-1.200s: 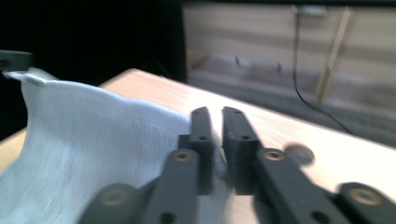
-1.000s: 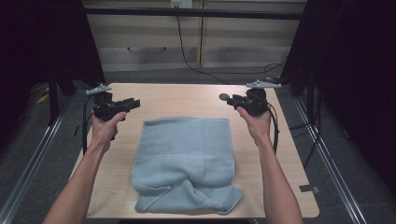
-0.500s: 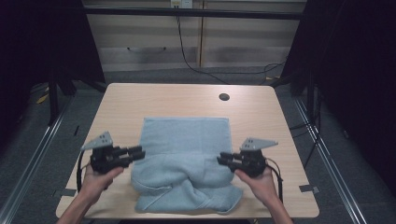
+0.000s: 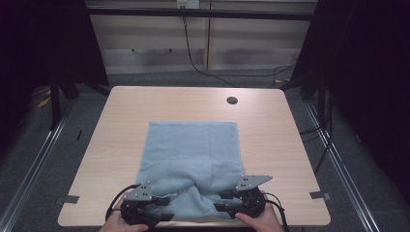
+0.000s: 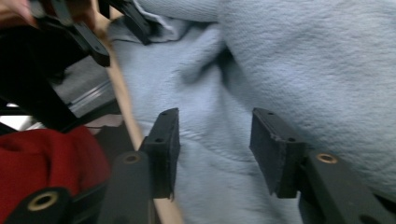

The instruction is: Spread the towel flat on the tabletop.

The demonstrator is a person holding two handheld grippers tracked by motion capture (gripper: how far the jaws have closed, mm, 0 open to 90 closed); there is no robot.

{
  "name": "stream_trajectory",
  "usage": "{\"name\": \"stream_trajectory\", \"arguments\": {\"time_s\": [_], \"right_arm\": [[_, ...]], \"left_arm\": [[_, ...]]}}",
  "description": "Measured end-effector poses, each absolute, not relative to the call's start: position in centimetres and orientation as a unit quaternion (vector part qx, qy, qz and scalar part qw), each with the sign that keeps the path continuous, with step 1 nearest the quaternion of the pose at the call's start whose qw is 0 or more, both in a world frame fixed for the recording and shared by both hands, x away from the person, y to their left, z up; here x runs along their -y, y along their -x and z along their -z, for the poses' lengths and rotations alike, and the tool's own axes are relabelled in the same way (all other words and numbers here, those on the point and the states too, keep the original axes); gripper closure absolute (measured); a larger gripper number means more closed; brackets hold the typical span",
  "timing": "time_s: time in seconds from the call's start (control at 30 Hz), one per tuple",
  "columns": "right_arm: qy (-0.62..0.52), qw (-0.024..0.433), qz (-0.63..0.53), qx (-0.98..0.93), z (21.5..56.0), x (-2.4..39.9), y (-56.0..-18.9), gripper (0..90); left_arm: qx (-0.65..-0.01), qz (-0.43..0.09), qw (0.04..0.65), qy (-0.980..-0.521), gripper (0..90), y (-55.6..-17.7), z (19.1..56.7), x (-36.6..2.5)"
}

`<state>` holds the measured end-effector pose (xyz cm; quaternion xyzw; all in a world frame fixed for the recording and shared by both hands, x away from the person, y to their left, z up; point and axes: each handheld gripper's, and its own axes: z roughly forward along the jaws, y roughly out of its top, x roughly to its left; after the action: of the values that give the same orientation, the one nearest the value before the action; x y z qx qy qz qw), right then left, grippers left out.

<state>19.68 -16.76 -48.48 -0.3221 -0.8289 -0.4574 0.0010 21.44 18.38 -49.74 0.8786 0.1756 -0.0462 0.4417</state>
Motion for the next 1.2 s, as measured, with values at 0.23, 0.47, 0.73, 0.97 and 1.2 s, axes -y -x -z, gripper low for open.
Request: {"name": "stream_trajectory", "arguments": {"time_s": [0.23,0.47,0.73,0.97,1.2], "right_arm": [[0.302,0.003,0.428,0.852,49.4,16.0,-18.8,45.3],[0.305,-0.017,0.457,0.835,47.8,16.1,-20.3,83.6],[0.292,-0.076,0.522,0.798,40.3,16.3,-24.8,84.4],[0.34,-0.07,0.516,0.783,40.9,15.5,-31.9,80.1],[0.391,-0.064,0.458,0.795,46.5,14.1,-36.0,77.3]], "left_arm": [[-0.148,-0.031,0.413,-0.898,63.8,-20.9,49.9,-17.7],[-0.195,0.006,0.478,-0.856,83.4,-23.1,47.0,-18.7],[-0.231,-0.043,0.566,-0.79,85.4,-28.1,39.7,-20.5],[-0.326,-0.074,0.515,-0.789,83.2,-35.5,42.9,-20.1],[-0.391,-0.074,0.502,-0.768,62.6,-37.4,45.9,-21.5]]}}
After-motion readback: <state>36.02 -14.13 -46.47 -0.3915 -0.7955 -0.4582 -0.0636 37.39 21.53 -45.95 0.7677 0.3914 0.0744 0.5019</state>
